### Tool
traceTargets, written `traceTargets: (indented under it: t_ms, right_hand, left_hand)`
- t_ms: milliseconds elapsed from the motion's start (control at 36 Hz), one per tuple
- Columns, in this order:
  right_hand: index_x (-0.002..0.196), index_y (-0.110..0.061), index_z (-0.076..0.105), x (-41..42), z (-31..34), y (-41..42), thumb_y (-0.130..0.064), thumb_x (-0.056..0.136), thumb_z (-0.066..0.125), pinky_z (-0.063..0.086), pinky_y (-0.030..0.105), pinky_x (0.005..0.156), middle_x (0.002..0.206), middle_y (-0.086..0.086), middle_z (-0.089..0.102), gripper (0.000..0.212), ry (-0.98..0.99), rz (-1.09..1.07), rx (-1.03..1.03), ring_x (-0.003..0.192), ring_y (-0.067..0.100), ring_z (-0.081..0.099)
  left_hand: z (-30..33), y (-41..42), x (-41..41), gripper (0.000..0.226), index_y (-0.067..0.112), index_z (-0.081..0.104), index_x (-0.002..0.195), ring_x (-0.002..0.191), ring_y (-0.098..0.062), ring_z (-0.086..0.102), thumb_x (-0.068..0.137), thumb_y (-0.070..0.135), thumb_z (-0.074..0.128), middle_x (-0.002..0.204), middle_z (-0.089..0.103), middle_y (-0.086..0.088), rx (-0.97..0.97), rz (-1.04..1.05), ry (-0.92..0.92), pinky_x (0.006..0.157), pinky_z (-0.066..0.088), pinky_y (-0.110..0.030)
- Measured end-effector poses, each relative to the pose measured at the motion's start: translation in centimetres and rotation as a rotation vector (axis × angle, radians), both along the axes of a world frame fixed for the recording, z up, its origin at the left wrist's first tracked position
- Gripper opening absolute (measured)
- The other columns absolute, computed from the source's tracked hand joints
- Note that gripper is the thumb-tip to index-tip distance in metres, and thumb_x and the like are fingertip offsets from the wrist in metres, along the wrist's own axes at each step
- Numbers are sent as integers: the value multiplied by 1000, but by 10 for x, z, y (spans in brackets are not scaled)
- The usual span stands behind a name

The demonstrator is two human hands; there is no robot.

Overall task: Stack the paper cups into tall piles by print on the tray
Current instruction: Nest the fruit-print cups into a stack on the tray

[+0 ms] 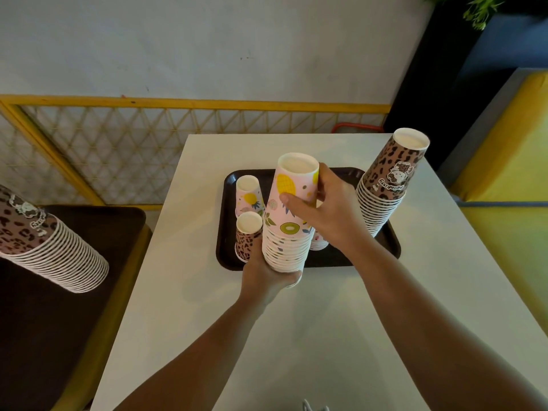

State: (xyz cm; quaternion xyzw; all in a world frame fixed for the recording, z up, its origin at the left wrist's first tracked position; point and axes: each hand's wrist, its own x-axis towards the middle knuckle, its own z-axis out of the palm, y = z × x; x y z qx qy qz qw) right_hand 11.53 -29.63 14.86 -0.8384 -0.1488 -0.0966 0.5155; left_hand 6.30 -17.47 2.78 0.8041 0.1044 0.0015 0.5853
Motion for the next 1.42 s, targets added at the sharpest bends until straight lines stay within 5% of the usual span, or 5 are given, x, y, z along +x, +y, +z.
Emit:
traceTargets:
  t_ms: [417, 667, 806, 944, 1417]
  right_hand:
    - [100, -16, 60, 15, 24, -6, -36, 79, 69, 56, 32, 70, 86, -6, 69, 30, -3, -235, 130, 81, 10, 67]
    - [98, -7, 61, 45, 36, -30, -52, 68, 65, 57, 36, 75, 94, 4, 70, 54, -65, -410, 585, 89, 19, 69]
    - [115, -4, 54, 49, 5, -33, -33, 81, 68, 48, 7, 66, 100, -4, 62, 47, -158, -554, 285, 87, 3, 61]
    - [119, -5, 51, 47, -44, -31, -39, 73, 71, 48, 28, 83, 111, 8, 63, 61, -131, -531, 44, 101, 20, 60]
    - [137, -23, 38, 2, -26, -6, -61, 75, 52, 39, 15, 94, 129, -14, 52, 74, -38, -93, -32, 121, 2, 47]
  left_hand:
    - [-3, 5, -3, 87, 29, 42, 131, 107, -5, 55, 57, 21, 88, 120, 59, 13, 13, -7, 0, 74, 39, -1]
    - [-9, 8, -1, 90, 25, 37, 134, 118, -15, 53, 59, 21, 87, 128, 56, 6, 13, -7, -11, 89, 45, -23]
    - [-16, 10, 2, 88, 31, 39, 129, 115, -15, 55, 57, 19, 88, 120, 58, 10, -8, -1, 0, 91, 47, -27]
    - [-18, 11, 5, 96, 27, 38, 134, 116, -14, 55, 51, 29, 87, 123, 59, 7, -53, -7, 10, 94, 49, -32]
    - [-6, 7, 8, 86, 29, 42, 129, 99, -4, 56, 57, 16, 88, 108, 57, 17, -11, 5, 8, 75, 44, -10]
